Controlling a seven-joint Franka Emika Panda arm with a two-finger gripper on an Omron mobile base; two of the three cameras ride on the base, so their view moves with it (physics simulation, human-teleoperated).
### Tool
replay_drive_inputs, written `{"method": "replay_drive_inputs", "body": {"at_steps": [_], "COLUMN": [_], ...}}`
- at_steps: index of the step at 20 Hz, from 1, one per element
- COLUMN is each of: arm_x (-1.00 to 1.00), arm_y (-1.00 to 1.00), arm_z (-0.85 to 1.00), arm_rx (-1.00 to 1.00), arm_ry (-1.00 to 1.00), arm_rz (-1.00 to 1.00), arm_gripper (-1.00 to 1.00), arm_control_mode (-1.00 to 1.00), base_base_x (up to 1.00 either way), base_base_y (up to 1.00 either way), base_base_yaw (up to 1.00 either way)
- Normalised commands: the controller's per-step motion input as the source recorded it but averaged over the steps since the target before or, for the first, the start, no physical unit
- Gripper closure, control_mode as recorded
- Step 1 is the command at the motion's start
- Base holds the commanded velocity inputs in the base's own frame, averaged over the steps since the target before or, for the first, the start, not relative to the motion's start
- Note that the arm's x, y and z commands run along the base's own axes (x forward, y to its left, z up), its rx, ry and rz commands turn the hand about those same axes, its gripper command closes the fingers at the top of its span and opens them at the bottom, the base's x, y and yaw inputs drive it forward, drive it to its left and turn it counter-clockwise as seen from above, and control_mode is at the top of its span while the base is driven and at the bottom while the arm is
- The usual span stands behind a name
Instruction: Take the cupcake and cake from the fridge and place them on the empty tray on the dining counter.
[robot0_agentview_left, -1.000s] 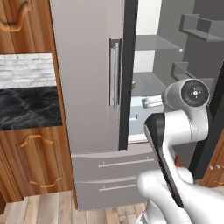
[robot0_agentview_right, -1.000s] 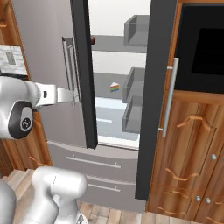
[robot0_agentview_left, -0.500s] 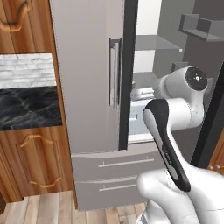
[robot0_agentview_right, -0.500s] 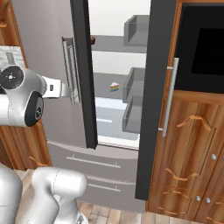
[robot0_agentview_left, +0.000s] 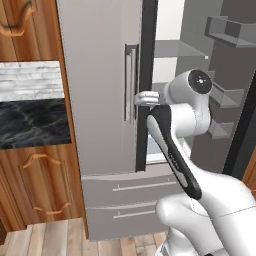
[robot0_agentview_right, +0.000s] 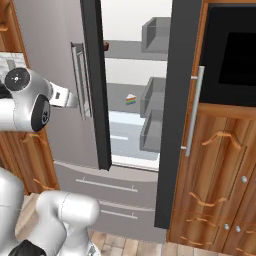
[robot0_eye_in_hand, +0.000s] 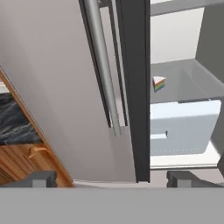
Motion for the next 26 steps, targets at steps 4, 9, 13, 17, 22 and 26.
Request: {"method": "replay_drive_inputs", "body": {"at_steps": [4, 9, 13, 17, 22, 26], "arm_x": [0.63, 0.81, 0.92, 0.94, 0.90, 0.80], "arm_y": [0.22, 0.00, 0.00, 0.00, 0.08, 0.13], "arm_z": [0.00, -0.01, -0.02, -0.01, -0.12, -0.23], "arm_rx": [0.00, 0.00, 0.00, 0.00, 0.00, 0.00], "arm_ry": [0.12, 0.00, -0.01, 0.00, -0.01, -0.08], "arm_rz": [0.02, 0.00, 0.00, 0.00, 0.00, 0.00], "arm_gripper": [-1.00, -1.00, -1.00, -1.00, -1.00, -1.00], "arm_control_mode": [-1.00, -1.00, -1.00, -1.00, -1.00, -1.00], "base_base_x": [0.00, 0.00, 0.00, 0.00, 0.00, 0.00], "base_base_y": [0.00, 0.00, 0.00, 0.00, 0.00, 0.00], "base_base_yaw": [0.00, 0.00, 0.00, 0.00, 0.00, 0.00]}}
